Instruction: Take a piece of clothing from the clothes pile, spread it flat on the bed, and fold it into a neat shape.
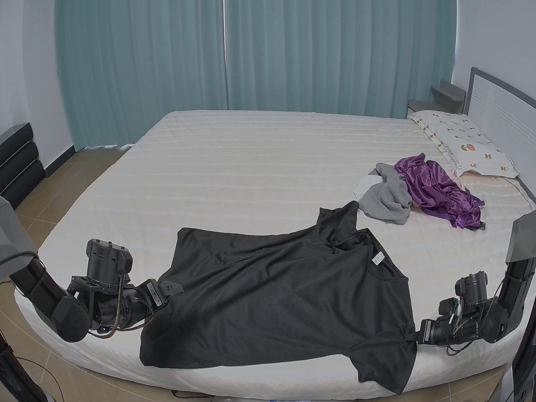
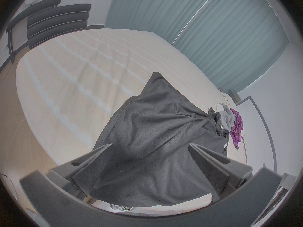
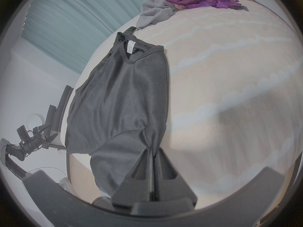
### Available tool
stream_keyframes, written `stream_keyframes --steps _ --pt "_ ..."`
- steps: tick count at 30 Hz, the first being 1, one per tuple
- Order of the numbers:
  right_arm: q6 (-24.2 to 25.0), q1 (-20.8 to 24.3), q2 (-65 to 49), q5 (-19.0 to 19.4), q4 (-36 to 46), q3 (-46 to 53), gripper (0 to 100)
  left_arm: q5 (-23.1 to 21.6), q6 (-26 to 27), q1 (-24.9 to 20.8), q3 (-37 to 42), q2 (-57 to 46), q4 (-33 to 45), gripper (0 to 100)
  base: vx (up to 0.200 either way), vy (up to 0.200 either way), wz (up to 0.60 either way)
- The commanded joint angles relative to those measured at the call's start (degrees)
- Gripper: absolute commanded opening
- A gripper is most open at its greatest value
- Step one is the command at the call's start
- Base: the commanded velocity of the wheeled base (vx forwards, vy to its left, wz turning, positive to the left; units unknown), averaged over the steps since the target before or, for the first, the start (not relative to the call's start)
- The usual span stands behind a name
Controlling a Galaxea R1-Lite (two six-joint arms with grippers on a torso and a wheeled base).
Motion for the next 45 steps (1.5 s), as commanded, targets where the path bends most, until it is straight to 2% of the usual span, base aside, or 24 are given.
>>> stream_keyframes --steps 1,5,12,15,23,24,28,32,36,39,45 --pt "-0.6 -0.6 -3.8 -0.1 0.0 3.0 0 0.0 0.1 0.0 0.1 0.1 0.0 100 0.0 0.0 0.0" --pt "-2.5 -2.4 -6.1 -0.1 0.5 4.3 0 0.0 0.3 -0.1 0.5 0.5 0.0 100 0.0 0.0 0.0" --pt "-11.0 -6.0 -6.5 -0.4 0.8 8.2 0 0.0 0.3 0.0 0.6 0.3 0.0 100 0.0 0.0 0.0" --pt "-12.6 -6.9 -6.4 -2.3 0.8 9.1 0 0.0 0.3 0.0 0.6 0.4 0.1 100 0.0 0.0 0.0" --pt "-14.8 -6.6 -5.9 -2.6 3.3 9.3 0 0.0 0.3 0.0 0.6 0.5 0.0 100 0.0 0.0 0.0" --pt "-15.8 -6.6 -6.0 -2.6 4.0 9.3 100 0.0 0.3 0.0 0.5 0.5 0.0 100 0.0 0.0 0.0" --pt "-15.4 -6.8 -6.6 -1.9 3.2 8.8 100 0.0 0.3 0.0 0.1 0.5 0.0 100 0.0 0.0 0.0" --pt "-12.9 -6.9 -7.3 -1.9 1.5 8.3 100 0.0 0.3 0.0 -0.1 0.2 0.0 100 0.0 0.0 0.0" --pt "-6.9 -6.7 -7.2 -1.9 -5.6 8.1 100 0.0 0.0 0.0 -0.4 0.5 0.0 100 0.0 0.0 0.0" --pt "-4.5 -6.6 -7.1 -2.0 -9.2 8.2 100 0.0 -0.1 0.0 -0.3 0.5 -0.1 100 0.0 0.0 0.0" --pt "-3.2 -6.8 -7.4 -2.0 -12.0 8.1 100 -0.1 -0.2 0.2 -0.3 0.4 -0.1 100 0.0 0.1 0.0"
